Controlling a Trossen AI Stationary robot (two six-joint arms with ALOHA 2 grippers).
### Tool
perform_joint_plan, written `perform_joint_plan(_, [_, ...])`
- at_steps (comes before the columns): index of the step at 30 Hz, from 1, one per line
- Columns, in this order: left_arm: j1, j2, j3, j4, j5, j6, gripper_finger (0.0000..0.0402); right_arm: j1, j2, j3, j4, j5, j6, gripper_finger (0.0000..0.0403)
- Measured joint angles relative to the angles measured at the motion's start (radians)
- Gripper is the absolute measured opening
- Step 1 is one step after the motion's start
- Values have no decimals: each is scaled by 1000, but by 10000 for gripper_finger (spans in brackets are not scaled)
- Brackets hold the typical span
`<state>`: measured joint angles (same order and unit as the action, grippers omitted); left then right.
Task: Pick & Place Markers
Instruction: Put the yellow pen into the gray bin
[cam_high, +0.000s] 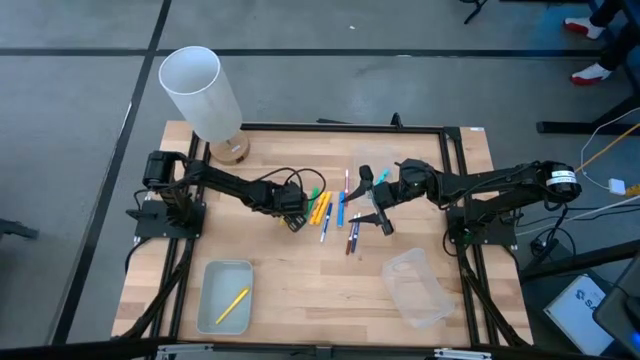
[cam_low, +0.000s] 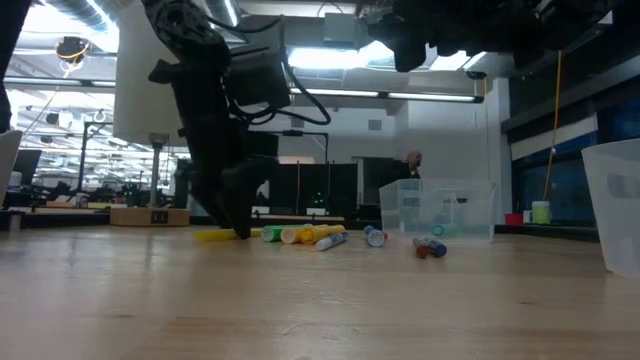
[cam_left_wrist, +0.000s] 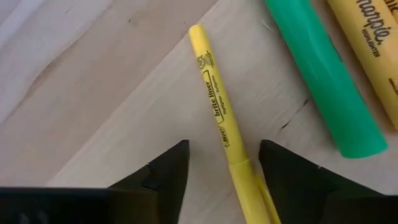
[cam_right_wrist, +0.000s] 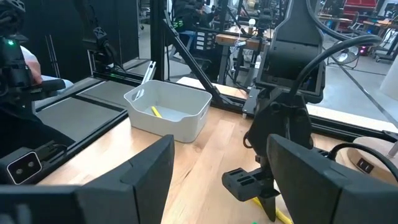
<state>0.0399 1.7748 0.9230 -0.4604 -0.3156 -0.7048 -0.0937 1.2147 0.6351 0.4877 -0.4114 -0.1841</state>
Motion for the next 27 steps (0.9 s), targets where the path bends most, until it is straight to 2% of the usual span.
perform_joint_plan(11, [0, 2, -1, -3, 14, 44, 24, 0, 0, 0, -4, 0, 5, 255])
perform_joint_plan(27, [-21, -26, -8, -26, -101, 51, 25, 0, 0, 0, -11, 1, 45, 255])
